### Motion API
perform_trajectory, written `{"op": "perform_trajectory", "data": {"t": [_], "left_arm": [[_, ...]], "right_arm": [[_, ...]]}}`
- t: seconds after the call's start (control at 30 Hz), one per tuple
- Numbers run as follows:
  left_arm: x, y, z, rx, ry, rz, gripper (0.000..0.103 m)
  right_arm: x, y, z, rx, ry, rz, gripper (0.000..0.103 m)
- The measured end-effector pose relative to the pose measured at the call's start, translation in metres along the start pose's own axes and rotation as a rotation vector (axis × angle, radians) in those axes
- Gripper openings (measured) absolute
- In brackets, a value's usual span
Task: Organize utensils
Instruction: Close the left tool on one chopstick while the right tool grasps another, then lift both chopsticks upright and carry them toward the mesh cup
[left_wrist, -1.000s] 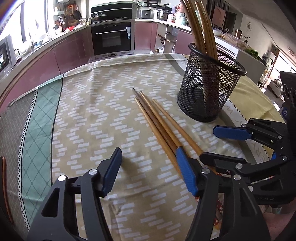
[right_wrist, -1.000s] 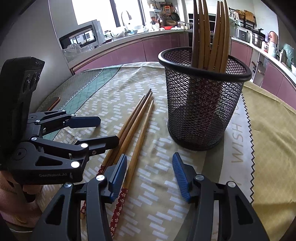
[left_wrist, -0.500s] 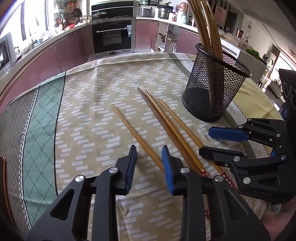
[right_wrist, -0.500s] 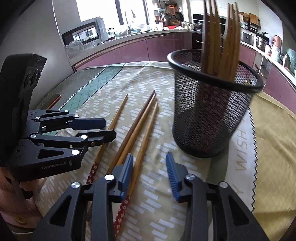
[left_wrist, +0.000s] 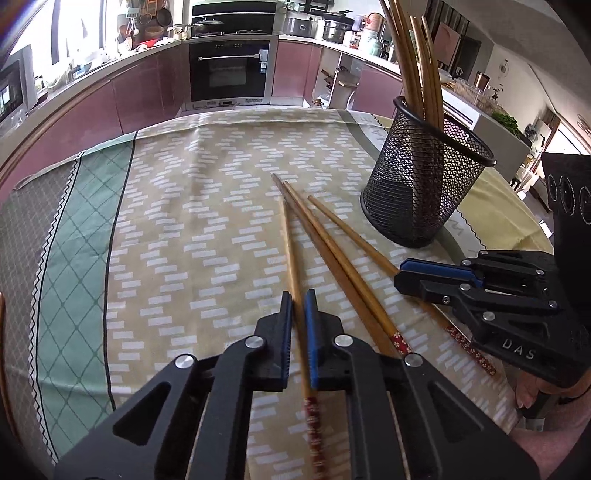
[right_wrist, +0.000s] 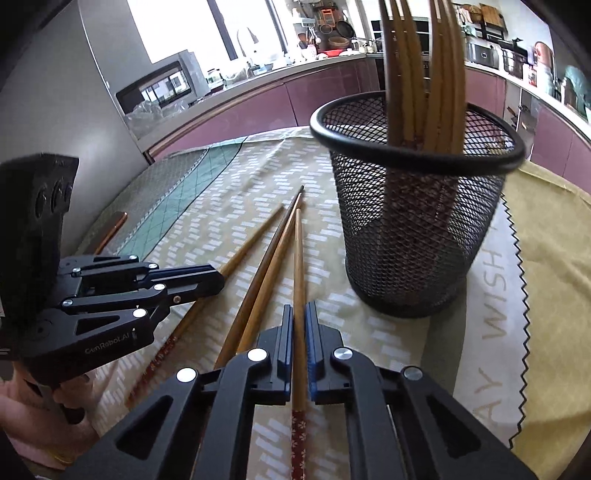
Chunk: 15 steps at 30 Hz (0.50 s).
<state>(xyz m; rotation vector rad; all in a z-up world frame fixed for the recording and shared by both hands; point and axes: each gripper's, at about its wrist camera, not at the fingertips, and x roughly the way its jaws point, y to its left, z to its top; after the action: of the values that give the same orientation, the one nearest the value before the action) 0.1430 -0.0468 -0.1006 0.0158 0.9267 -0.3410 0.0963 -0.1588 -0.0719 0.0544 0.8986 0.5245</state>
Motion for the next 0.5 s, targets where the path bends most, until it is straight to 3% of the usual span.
{"op": "perform_trajectory", "data": {"t": [0.27,0.5], "left_arm": [[-0.012,-0.005,-0.011,0.026,-0.005,-0.05,0.007],[-0.008,-0.009,-0.011,0.057,0.006,-0.049,0.01]], "right_arm": [[-0.008,0.005,-0.002,-0.032,0.009,0.057,0.006],[0.005,0.012,0.001,-0.079,0.057,0.019,0.008]]}}
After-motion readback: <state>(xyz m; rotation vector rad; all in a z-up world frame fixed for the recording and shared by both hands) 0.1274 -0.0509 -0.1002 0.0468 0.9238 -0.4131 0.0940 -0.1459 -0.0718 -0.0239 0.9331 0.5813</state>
